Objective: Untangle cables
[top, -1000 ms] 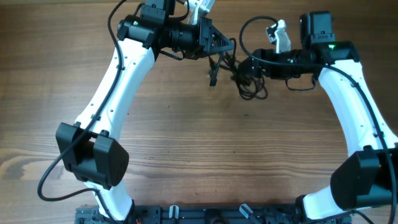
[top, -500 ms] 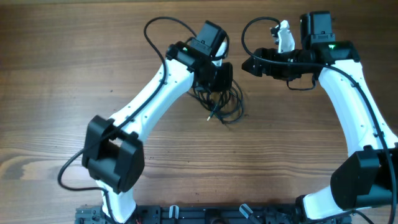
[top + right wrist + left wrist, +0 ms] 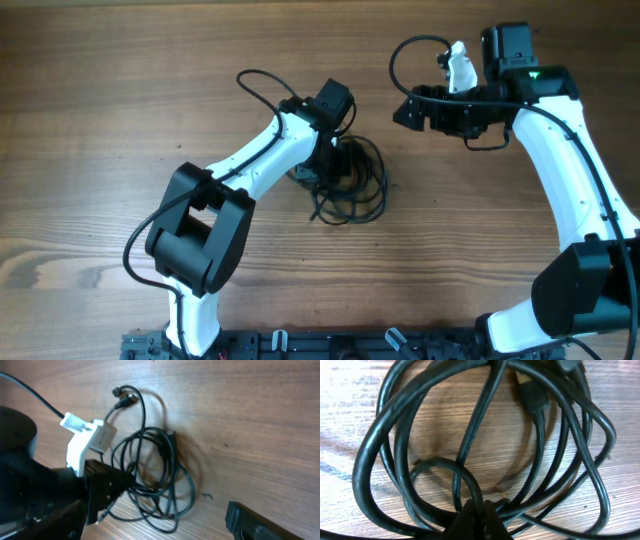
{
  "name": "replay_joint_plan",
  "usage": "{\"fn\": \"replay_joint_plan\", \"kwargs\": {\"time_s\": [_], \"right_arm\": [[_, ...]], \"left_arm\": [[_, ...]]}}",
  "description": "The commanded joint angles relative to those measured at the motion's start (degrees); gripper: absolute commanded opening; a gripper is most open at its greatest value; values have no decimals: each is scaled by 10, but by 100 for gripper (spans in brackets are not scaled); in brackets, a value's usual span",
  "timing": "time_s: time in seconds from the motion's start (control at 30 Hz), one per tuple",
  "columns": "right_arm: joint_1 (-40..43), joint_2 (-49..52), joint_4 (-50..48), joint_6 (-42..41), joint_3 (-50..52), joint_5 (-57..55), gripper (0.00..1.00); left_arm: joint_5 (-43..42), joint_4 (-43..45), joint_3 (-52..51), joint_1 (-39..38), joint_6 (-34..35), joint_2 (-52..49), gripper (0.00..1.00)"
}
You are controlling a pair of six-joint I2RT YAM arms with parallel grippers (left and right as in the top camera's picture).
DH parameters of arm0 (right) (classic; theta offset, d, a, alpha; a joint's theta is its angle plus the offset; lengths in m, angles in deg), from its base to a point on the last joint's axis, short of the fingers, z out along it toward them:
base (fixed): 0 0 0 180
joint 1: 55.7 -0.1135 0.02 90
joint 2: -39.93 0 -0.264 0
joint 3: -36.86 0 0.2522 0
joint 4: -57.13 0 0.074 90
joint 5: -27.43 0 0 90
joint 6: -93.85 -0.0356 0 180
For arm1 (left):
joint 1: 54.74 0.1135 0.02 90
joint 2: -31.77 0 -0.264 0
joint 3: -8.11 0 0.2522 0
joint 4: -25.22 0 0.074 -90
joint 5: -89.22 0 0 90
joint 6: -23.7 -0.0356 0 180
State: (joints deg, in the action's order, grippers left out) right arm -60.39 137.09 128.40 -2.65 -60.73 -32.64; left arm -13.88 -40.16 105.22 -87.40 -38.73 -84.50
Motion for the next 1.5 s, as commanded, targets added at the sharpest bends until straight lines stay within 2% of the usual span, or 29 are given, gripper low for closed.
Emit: {"fn": "replay_joint_plan", "kwargs": {"time_s": [0.0, 0.17, 0.27, 0.43, 0.57, 0.83, 1.0, 1.2, 1.47], "right_arm": [[3, 4, 25, 57, 2, -19, 92], [2, 29, 29, 65, 52, -25, 91], [-1, 43, 17, 61, 89, -34, 86], [-32, 49, -44, 16, 161, -92, 84], [-63, 49, -106, 3, 195, -96, 81], [-103, 75, -162, -48, 213, -169, 76], [-103, 82, -187, -54, 209, -132, 70], [-95, 34, -157, -55, 165, -114, 77], [-31, 2, -132, -99, 168, -124, 79]], "left_arm": [[10, -1, -13, 0, 4, -12, 4], [10, 4, -13, 0, 18, -12, 4], [10, 13, -13, 0, 30, -12, 4], [9, 19, -13, 0, 34, -12, 4], [10, 19, -13, 0, 34, -12, 4], [-18, 21, -13, 12, 45, -12, 4], [-45, 21, -13, 53, 45, -12, 4], [-47, 22, -13, 78, 44, -12, 4], [-47, 37, -13, 99, 44, -12, 4]]}}
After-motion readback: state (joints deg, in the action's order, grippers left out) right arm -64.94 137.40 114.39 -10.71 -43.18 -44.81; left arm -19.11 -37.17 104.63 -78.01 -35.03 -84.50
